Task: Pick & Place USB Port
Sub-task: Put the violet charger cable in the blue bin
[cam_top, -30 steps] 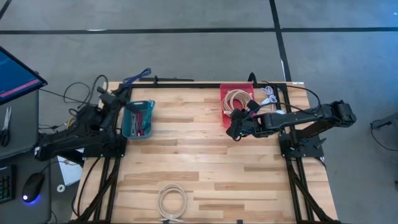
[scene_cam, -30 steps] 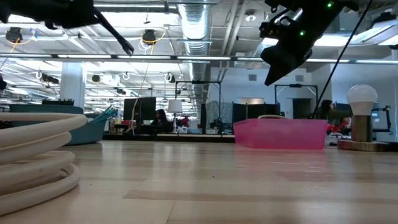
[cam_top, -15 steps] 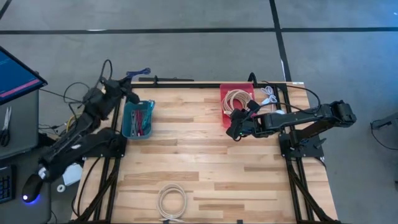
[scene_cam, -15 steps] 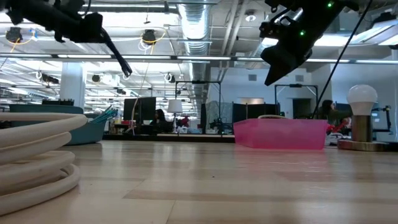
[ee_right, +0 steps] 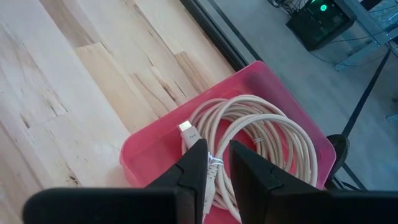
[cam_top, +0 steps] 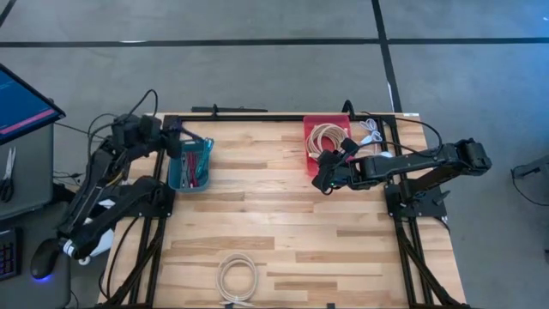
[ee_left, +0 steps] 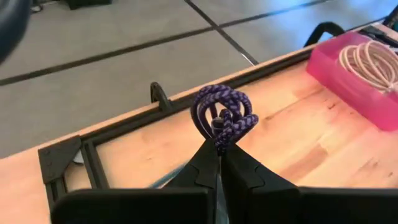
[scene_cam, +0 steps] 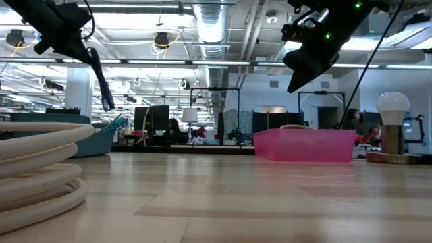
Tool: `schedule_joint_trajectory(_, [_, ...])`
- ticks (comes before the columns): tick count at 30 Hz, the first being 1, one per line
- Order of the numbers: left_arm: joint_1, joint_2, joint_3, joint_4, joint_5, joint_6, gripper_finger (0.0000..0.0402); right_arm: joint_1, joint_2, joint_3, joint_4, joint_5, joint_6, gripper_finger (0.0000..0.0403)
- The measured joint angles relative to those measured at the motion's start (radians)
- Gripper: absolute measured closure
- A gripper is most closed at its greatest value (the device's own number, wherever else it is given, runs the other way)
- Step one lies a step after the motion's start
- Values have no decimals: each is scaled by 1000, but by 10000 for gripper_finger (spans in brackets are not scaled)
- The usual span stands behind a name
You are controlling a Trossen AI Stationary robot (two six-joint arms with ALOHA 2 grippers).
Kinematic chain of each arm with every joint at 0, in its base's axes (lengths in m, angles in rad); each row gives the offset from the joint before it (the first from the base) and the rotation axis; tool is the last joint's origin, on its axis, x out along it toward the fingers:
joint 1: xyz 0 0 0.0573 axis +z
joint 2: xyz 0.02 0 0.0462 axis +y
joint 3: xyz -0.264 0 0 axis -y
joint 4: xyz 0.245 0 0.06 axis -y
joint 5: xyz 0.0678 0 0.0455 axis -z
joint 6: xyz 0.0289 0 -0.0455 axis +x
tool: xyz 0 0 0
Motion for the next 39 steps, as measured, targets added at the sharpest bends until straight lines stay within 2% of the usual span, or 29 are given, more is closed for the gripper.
schedule_joint_trajectory(3, [-2,7,11,-18,-2,-22,396,0,0,0,0,0,0,344])
schedule_joint_trajectory(15, [-3,69,37,-273,-13,-103,396,0,0,0,0,-1,-16,344])
schedule_joint_trajectory(39, [-3,246,26,-274,-22,-90,394,0,0,0,0,-1,-16,344])
